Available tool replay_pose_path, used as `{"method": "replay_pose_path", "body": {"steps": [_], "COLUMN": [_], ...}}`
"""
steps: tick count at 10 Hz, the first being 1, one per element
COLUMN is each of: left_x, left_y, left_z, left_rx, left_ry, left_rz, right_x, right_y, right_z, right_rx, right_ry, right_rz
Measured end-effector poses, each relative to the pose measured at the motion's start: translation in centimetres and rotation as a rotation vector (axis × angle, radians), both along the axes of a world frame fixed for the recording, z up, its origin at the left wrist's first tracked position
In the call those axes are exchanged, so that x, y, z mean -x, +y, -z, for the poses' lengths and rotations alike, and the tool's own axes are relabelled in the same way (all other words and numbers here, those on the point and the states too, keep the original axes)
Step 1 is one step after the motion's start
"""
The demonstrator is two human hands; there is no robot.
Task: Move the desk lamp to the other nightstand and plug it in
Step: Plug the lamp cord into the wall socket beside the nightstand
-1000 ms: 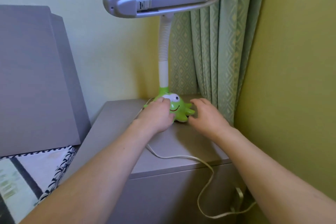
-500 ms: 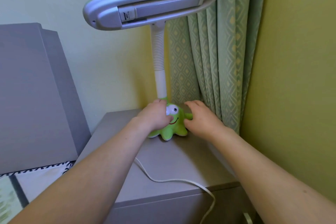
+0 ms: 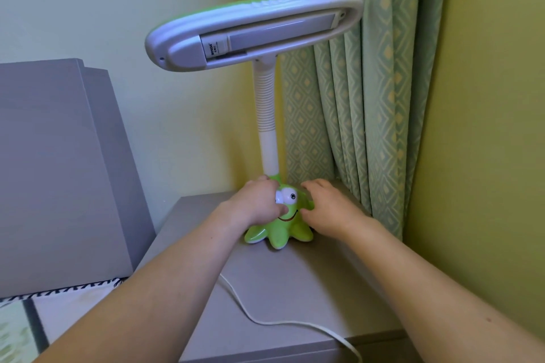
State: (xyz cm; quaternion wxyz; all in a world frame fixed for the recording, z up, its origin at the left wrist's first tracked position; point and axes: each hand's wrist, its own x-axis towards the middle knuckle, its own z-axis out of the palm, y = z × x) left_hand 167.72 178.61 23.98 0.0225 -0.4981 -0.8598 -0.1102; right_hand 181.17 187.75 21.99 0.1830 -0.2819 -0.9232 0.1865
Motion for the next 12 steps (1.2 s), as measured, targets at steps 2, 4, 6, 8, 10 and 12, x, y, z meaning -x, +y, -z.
{"method": "replay_pose_path", "body": {"steps": [2, 4, 6, 8, 10, 12], "left_x": [0.16, 0.59, 0.57, 0.33, 0.21, 0.41], "left_y": [0.30, 0.41, -0.16, -0.23, -0.35, -0.14], "left_z": [-0.03, 0.02, 0.84, 0.64, 0.54, 0.83], "left_rx": [0.003, -0.011, -0.075, -0.067, -0.074, -0.084], "left_ry": [0.009, -0.031, -0.069, -0.067, -0.057, -0.065], "left_rz": [-0.004, 0.002, -0.001, -0.002, 0.001, 0.008], "right_x": [0.53, 0.41, 0.08, 0.08, 0.08, 0.17], "right_y": [0.18, 0.12, -0.22, -0.42, -0.54, -0.48], "right_z": [0.21, 0.28, 0.05, -0.33, -0.51, -0.50], "right_rx": [-0.003, -0.008, -0.031, -0.044, -0.063, -0.076], "right_ry": [0.005, 0.010, -0.019, -0.005, -0.003, 0.016], "right_rz": [-0.004, 0.007, 0.029, 0.024, 0.028, 0.017]}}
